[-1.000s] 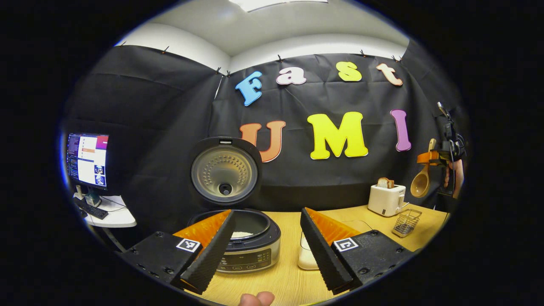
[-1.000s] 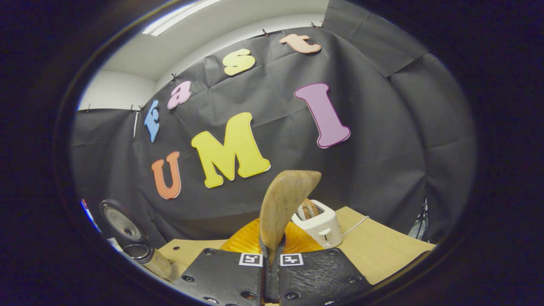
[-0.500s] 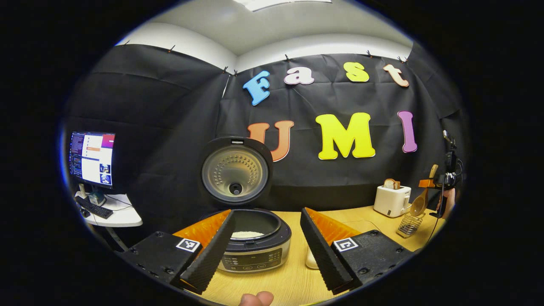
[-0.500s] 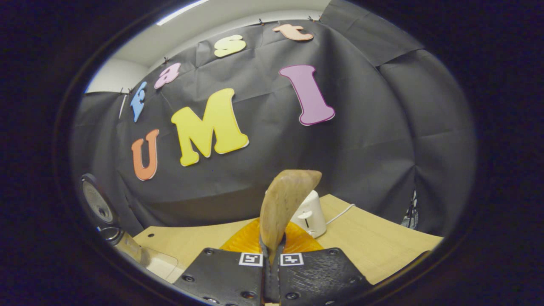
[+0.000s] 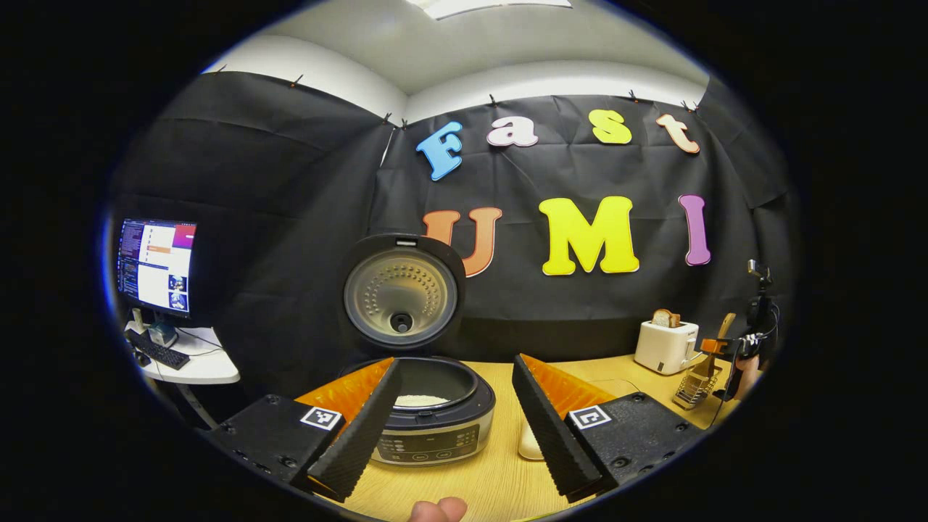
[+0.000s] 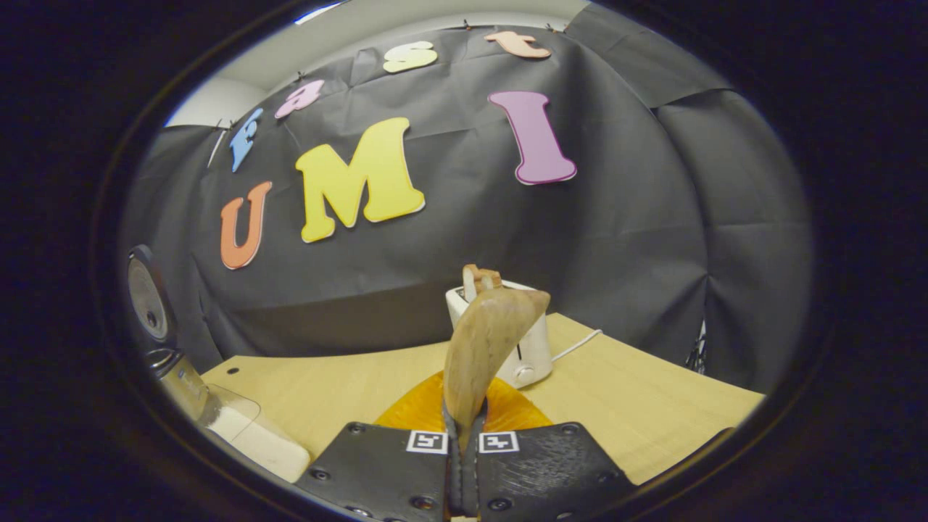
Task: Close the left gripper, press the button to open the rice cooker; take a wooden spoon from the chopstick holder with the right hand, scoop a spoonful of rice and pour it into the rice cooker, then put the wooden spoon back into the chopstick holder.
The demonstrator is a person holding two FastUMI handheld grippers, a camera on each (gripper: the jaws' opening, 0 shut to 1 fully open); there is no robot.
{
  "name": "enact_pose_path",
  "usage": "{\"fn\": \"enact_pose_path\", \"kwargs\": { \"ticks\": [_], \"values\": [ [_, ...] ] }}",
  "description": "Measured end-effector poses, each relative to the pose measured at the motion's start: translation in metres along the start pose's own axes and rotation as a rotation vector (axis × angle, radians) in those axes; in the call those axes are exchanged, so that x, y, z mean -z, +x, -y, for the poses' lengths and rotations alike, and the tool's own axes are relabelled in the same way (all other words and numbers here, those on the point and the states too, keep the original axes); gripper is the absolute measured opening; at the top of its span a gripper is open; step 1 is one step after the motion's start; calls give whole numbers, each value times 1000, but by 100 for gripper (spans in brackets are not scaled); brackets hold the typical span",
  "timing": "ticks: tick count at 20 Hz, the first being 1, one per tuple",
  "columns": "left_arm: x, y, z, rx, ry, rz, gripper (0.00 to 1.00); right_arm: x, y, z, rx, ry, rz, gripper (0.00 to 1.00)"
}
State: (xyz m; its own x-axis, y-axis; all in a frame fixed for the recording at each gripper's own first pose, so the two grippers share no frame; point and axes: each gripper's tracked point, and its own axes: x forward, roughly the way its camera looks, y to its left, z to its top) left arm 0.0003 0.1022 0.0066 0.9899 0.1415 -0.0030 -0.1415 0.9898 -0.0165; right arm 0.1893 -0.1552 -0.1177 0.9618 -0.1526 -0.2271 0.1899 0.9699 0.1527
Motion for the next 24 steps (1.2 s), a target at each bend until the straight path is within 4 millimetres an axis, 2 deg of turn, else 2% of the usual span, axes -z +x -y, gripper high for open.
{"fn": "enact_pose_path", "kwargs": {
  "ticks": [5, 8, 10, 11, 12, 13, 14, 15, 16, 17, 18, 19, 20, 22, 23, 24],
  "values": [
    [0, 0, 1, 4, -3, 0, 98, 6, 0, 3, 11, -5, 0, 8],
    [-1, -1, 6, 12, -8, 3, 98, -8, -10, 11, 30, -35, 43, 17],
    [-2, -1, 9, 17, -12, 5, 98, -13, -16, 17, 35, -28, 54, 39],
    [-2, -1, 12, 21, -13, 7, 98, -14, -18, 20, 38, -15, 59, 61],
    [-2, -1, 14, 25, -12, 6, 98, -17, -20, 22, 41, -9, 66, 74],
    [-2, -1, 17, 28, -8, 5, 98, -19, -22, 27, 52, -8, 71, 82],
    [-2, -2, 19, 27, -4, 6, 98, -22, -22, 32, 62, -7, 74, 82],
    [-3, -3, 21, 28, 0, 9, 98, -25, -25, 36, 67, 0, 78, 95],
    [-5, -3, 24, 30, 0, 16, 98, -29, -26, 39, 69, 8, 82, 95],
    [-5, -3, 25, 31, -5, 21, 98, -32, -29, 45, 75, 13, 93, 90],
    [-6, -3, 28, 37, -13, 22, 98, -38, -31, 51, 83, 13, 102, 95],
    [-6, -2, 31, 40, -21, 19, 98, -43, -33, 54, 86, 12, 117, 95],
    [-7, -3, 33, 43, -29, 17, 98, -50, -38, 58, 89, 8, 131, 92],
    [-12, -2, 37, 48, -35, 16, 98, -64, -48, 58, 77, -11, 155, 92],
    [-15, -2, 37, 45, -31, 20, 98, -69, -53, 59, 74, -25, 168, 95],
    [-18, -1, 36, 41, -19, 22, 98, -78, -60, 59, 70, -37, 182, 92]
  ]
}}
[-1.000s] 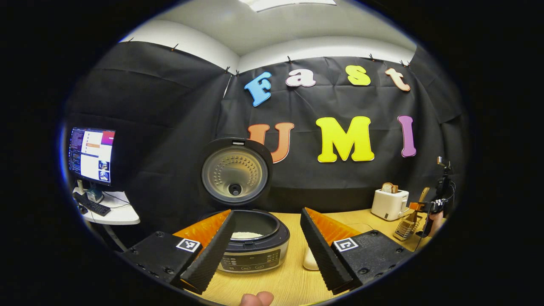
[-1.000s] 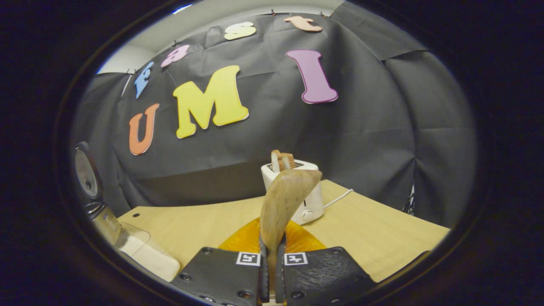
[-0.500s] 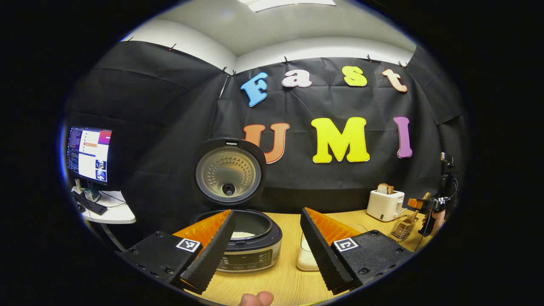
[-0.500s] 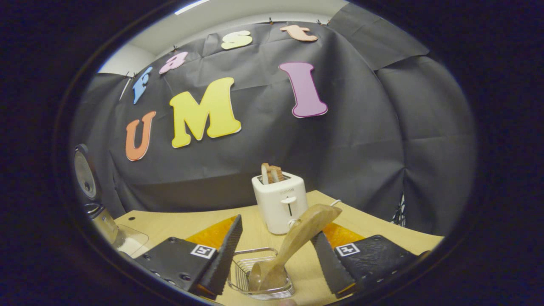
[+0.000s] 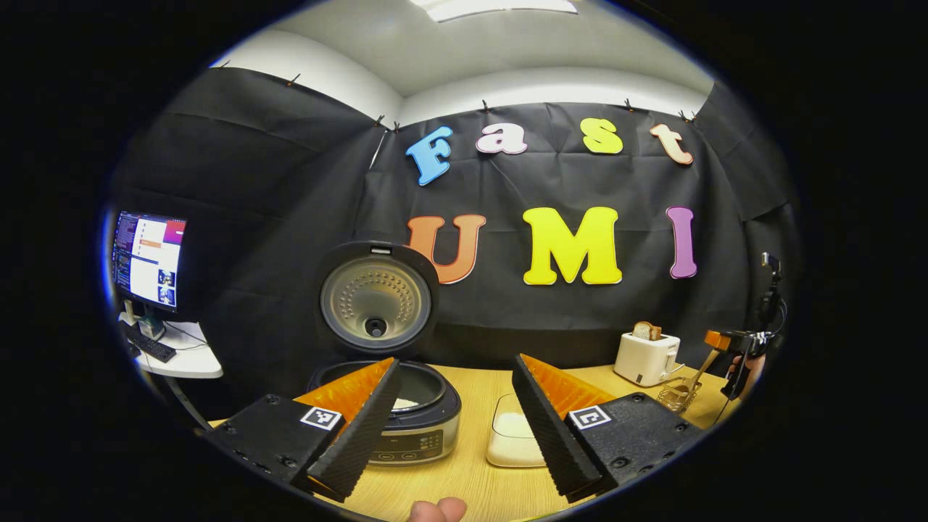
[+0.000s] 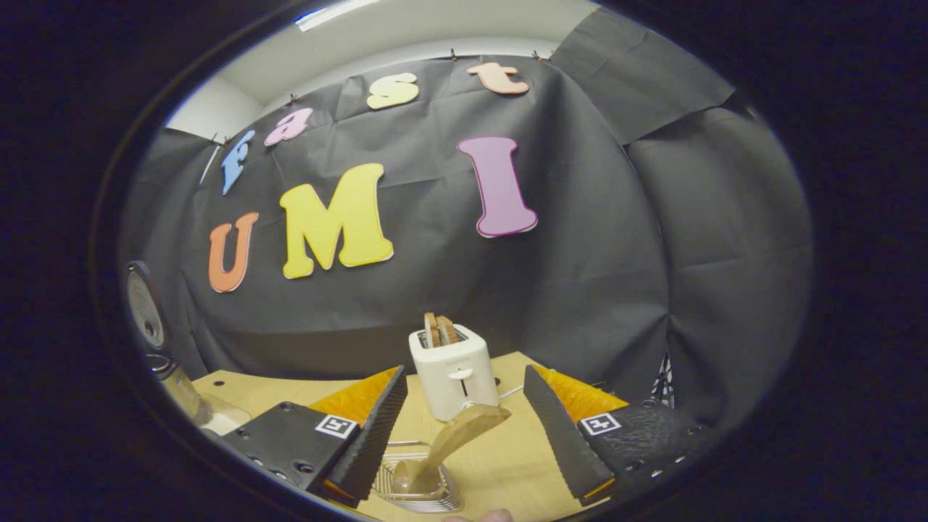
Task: Close the left gripper, press the button to open the rice cooker; take a wooden spoon from the chopstick holder with the right hand, scoop a spoonful of rice and pour it into the rice cooker, then put the wooden spoon back into the chopstick holder.
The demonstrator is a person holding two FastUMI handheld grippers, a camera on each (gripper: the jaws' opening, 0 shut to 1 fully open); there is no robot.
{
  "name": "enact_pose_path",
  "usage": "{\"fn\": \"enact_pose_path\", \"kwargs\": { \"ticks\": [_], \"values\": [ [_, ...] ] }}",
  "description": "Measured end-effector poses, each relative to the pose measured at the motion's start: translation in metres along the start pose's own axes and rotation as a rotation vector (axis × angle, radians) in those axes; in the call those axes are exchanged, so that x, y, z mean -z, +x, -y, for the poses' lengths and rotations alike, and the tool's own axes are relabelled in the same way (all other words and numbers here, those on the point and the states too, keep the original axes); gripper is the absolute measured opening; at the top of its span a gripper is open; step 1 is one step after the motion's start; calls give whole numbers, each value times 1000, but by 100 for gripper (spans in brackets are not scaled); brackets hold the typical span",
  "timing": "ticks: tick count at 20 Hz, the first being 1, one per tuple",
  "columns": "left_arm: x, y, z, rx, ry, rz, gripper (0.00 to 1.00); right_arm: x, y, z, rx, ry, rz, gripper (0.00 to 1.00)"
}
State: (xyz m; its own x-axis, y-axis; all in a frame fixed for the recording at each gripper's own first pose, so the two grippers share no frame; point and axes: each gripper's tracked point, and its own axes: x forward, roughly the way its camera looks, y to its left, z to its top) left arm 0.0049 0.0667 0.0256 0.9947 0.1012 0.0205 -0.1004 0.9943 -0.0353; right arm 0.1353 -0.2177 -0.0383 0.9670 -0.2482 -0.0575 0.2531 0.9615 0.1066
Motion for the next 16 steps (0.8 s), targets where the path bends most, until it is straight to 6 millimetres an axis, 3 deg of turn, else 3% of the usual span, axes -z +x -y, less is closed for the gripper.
{"fn": "enact_pose_path", "kwargs": {
  "ticks": [4, 8, 13, 14, 16],
  "values": [
    [-16, 13, -14, -23, 28, -5, 98, -27, -29, -19, -54, -58, 44, 95],
    [-54, 40, -61, -112, 56, -21, 98, -50, -62, -48, -138, -102, 113, 95],
    [-112, 81, -86, -139, 83, -20, 97, -56, -84, -73, -223, -108, 123, 92],
    [-122, 93, -91, -147, 86, -24, 97, -56, -87, -76, -236, -124, 121, 95],
    [-138, 116, -105, -174, 82, -45, 97, -54, -89, -73, -234, -159, 130, 92]
  ]
}}
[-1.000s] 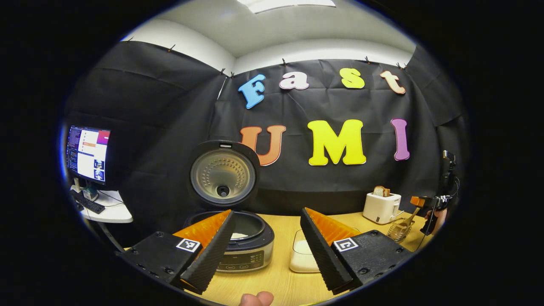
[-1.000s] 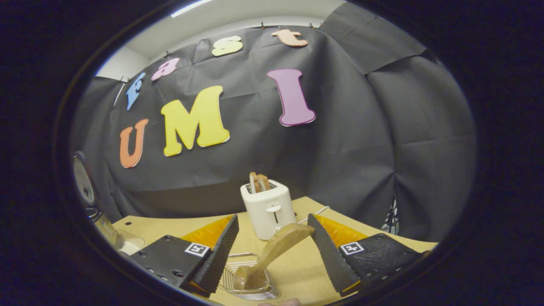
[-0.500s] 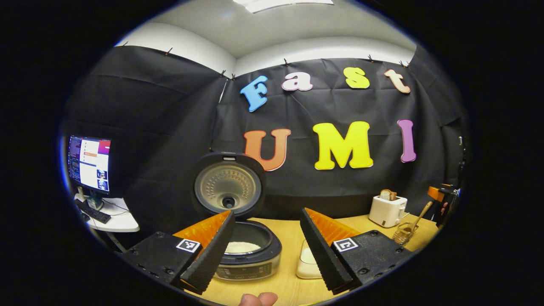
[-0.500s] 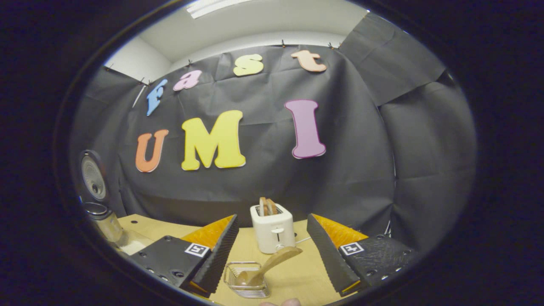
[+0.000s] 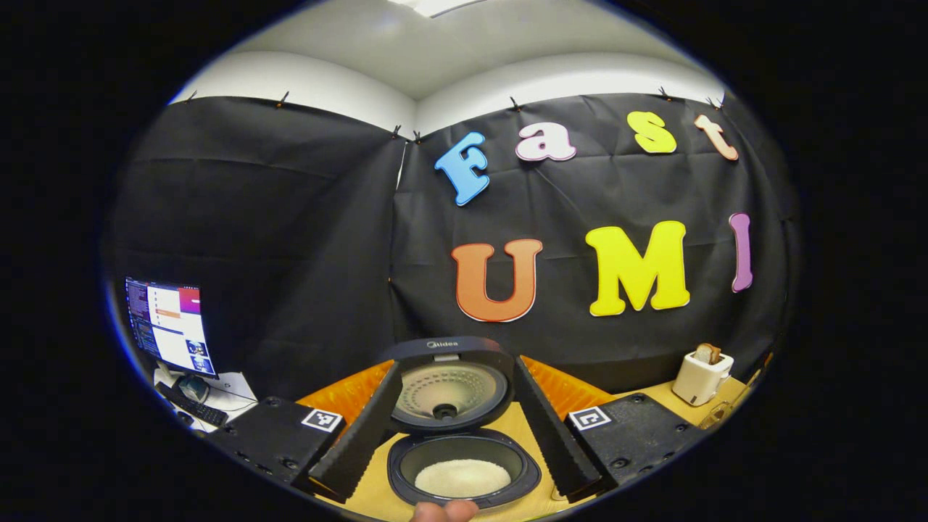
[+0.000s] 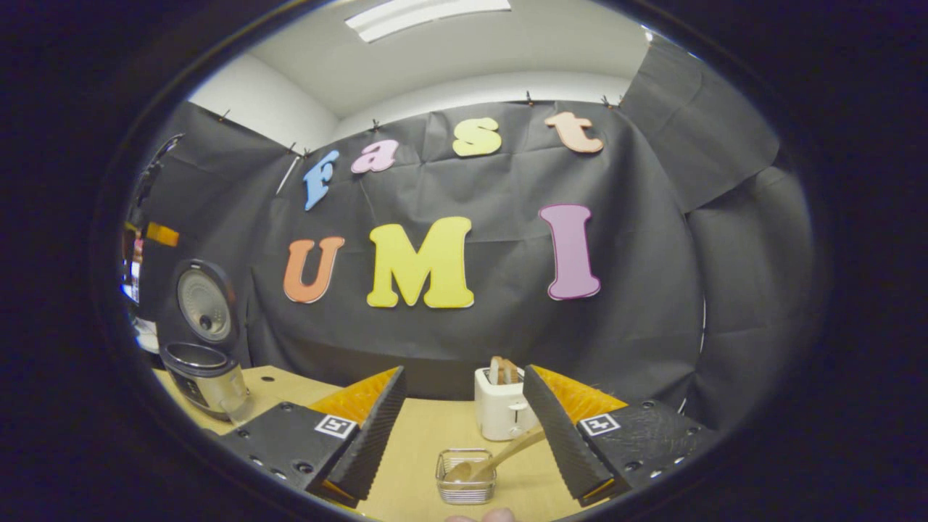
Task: Close the left gripper, press the button to open the rice cooker; take a wooden spoon from the chopstick holder with the right hand, scoop a spoonful of rice and pour it into the rice cooker, then put the wooden spoon back into the chopstick holder.
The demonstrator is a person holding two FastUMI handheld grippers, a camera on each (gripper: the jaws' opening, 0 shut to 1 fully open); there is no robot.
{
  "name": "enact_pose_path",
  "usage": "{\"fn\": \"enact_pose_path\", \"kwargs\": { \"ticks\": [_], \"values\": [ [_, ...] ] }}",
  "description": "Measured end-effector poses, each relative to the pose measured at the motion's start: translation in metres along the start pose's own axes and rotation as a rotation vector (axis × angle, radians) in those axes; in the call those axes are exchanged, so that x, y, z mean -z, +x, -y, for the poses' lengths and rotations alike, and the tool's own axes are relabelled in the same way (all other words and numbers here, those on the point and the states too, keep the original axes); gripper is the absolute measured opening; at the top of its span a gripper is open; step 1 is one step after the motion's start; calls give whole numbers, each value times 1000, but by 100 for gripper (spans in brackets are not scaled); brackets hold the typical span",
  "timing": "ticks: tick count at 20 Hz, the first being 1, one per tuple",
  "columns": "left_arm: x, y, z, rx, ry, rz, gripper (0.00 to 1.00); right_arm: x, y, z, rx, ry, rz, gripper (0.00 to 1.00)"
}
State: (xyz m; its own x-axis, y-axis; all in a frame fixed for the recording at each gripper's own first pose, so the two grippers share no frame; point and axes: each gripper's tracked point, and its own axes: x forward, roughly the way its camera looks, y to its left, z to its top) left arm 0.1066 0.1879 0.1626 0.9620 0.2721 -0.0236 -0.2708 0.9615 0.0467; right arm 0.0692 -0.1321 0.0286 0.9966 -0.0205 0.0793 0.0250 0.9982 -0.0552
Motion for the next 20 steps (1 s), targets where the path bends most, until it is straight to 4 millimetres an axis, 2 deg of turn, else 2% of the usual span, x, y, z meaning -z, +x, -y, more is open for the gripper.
{"fn": "enact_pose_path", "kwargs": {
  "ticks": [1, 3, 4, 5, 7, 8, 10, 12, 13, 15, 18, 20],
  "values": [
    [-11, 14, -8, -25, 10, 3, 98, 0, -1, -1, -2, -8, 1, 96],
    [-25, 42, -22, -68, 17, 1, 97, 3, -5, -8, -21, -4, -6, 93],
    [-27, 55, -21, -64, -1, -17, 97, 7, -6, -9, -30, 0, -12, 93],
    [-29, 68, -19, -57, -23, -34, 100, 10, -7, -9, -38, 5, -18, 95],
    [-29, 93, -24, -72, -21, -67, 97, 14, -10, -10, -44, 16, -32, 95],
    [-27, 105, -30, -89, -2, -90, 97, 17, -13, -10, -48, 19, -37, 93],
    [-17, 124, -32, -96, 8, -122, 96, 21, -18, -6, -41, 18, -41, 95],
    [1, 137, -33, -110, 31, -179, 97, 22, -22, 0, -31, 21, -42, 95],
    [6, 140, -32, -109, 37, -196, 97, 22, -23, 3, -26, 26, -40, 93],
    [10, 147, -26, -99, 32, -209, 97, 22, -26, 9, -17, 32, -34, 95],
    [17, 147, -26, -90, 30, -234, 97, 26, -25, 11, -11, 36, -41, 98],
    [23, 148, -25, -91, 22, -253, 97, 26, -25, 10, -14, 43, -43, 93]
  ]
}}
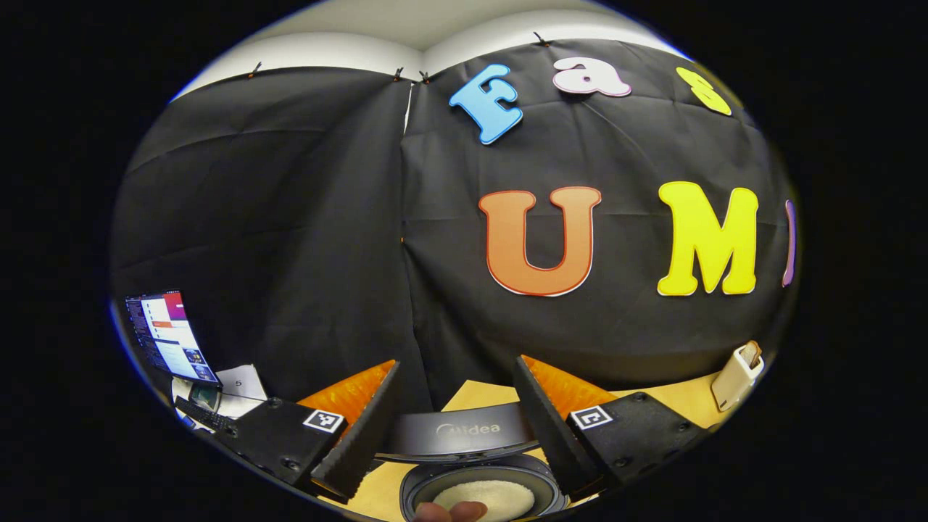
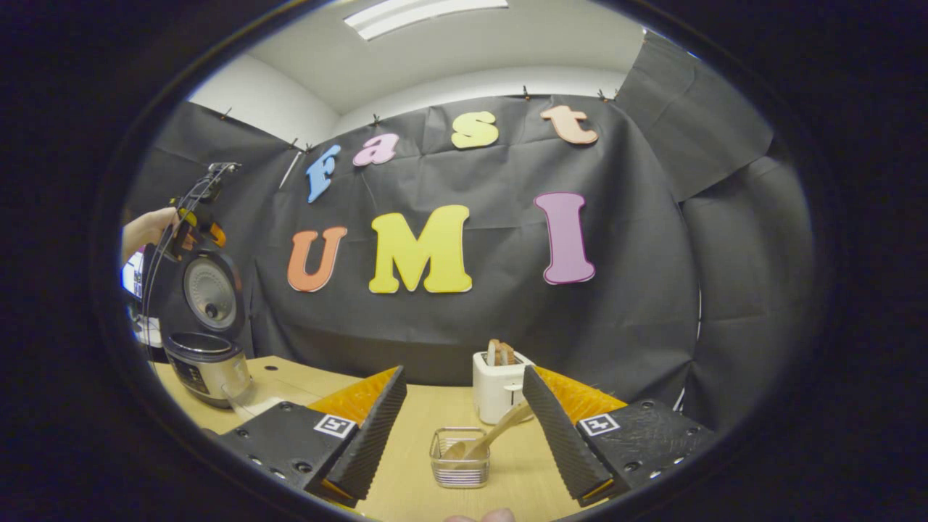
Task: Close the left gripper, press the button to open the rice cooker; take a wooden spoon from the chopstick holder with the right hand, scoop a spoonful of rice and pour it into the rice cooker, then put the wooden spoon back into the chopstick holder.
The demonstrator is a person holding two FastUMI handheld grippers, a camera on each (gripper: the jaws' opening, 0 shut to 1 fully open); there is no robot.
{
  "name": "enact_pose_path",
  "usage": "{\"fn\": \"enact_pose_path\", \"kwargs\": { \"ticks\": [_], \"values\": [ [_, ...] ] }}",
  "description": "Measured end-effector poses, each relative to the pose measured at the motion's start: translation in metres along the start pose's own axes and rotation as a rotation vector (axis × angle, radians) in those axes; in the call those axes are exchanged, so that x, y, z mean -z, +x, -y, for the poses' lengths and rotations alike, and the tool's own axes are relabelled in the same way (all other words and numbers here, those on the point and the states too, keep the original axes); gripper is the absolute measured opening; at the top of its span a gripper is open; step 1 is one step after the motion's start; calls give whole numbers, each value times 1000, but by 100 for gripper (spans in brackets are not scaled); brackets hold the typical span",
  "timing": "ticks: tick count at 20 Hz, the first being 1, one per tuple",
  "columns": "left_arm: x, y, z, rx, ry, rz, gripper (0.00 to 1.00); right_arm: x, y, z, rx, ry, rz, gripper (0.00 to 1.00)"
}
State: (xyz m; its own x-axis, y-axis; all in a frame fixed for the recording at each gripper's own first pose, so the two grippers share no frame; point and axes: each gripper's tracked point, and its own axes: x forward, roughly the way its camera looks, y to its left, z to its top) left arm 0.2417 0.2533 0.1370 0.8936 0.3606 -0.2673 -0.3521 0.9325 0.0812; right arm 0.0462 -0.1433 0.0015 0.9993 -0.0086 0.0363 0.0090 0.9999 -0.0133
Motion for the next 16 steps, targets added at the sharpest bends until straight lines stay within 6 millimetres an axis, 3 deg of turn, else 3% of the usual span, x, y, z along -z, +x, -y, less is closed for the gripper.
{"fn": "enact_pose_path", "kwargs": {
  "ticks": [4, 7, 12, 16],
  "values": [
    [10, 3, 5, 29, -58, -29, 98, 2, 0, -1, 1, 6, 1, 93],
    [17, -9, 6, 41, -69, -30, 99, 7, -4, -8, -11, 13, -8, 95],
    [39, -46, 13, 46, -67, -2, 99, 10, -12, -17, -33, 4, -14, 95],
    [72, -84, 22, 55, -73, 16, 100, 8, -19, -22, -44, 2, 0, 95]
  ]
}}
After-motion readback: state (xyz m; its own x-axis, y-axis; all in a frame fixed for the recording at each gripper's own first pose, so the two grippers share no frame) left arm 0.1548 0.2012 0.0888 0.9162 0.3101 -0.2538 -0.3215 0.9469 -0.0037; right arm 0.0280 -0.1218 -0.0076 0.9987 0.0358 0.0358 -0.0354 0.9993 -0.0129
